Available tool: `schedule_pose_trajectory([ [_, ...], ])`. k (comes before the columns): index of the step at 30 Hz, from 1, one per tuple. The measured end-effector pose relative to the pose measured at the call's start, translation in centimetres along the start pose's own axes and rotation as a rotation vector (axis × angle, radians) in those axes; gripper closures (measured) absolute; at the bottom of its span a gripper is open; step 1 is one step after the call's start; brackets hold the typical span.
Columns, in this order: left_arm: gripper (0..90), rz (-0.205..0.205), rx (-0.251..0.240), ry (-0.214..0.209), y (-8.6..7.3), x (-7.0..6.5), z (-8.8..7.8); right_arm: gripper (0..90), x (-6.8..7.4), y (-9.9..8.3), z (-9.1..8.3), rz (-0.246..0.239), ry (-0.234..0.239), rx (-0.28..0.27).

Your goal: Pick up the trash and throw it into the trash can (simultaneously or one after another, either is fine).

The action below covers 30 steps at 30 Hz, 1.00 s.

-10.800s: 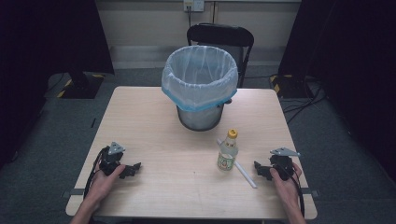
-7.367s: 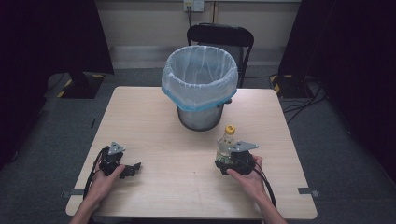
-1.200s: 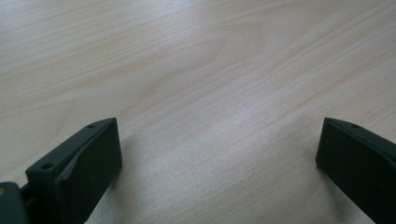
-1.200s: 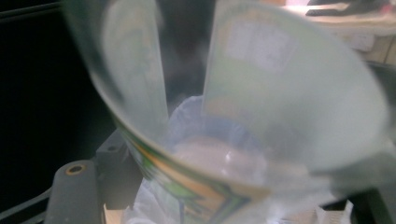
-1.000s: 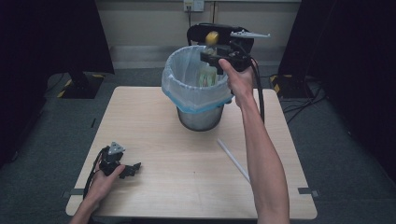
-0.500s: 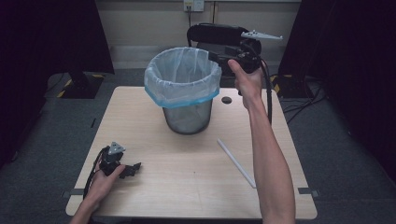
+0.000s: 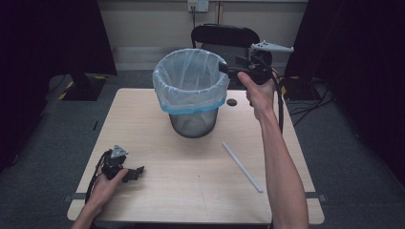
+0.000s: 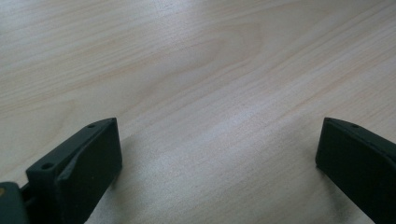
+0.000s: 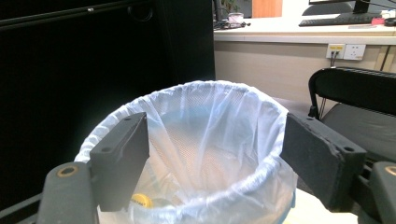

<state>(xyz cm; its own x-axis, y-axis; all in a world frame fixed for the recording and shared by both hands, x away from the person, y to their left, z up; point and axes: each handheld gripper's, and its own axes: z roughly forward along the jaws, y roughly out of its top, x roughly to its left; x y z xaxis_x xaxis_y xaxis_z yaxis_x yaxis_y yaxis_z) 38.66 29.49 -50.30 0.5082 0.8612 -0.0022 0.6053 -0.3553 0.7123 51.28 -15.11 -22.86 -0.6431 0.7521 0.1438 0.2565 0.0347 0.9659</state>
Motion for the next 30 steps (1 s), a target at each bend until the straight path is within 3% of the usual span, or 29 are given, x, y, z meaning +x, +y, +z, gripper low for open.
schedule_pose_trajectory([
  [8,0.0,0.001,0.000,0.000,0.0,0.0,0.0,20.9,-0.7,-1.6,-1.3,0.009,-0.009,0.030],
  [18,0.0,0.000,0.000,0.000,0.0,0.0,0.0,23.5,-0.4,-2.3,-3.6,-0.004,0.001,0.021],
  [24,0.0,0.001,0.000,0.000,0.0,0.0,0.0,24.9,-1.0,-4.3,-4.9,-0.009,0.016,0.079],
  [30,0.0,0.001,0.000,0.000,0.0,0.0,0.0,26.6,-1.8,-6.1,-6.3,-0.006,-0.016,0.094],
])
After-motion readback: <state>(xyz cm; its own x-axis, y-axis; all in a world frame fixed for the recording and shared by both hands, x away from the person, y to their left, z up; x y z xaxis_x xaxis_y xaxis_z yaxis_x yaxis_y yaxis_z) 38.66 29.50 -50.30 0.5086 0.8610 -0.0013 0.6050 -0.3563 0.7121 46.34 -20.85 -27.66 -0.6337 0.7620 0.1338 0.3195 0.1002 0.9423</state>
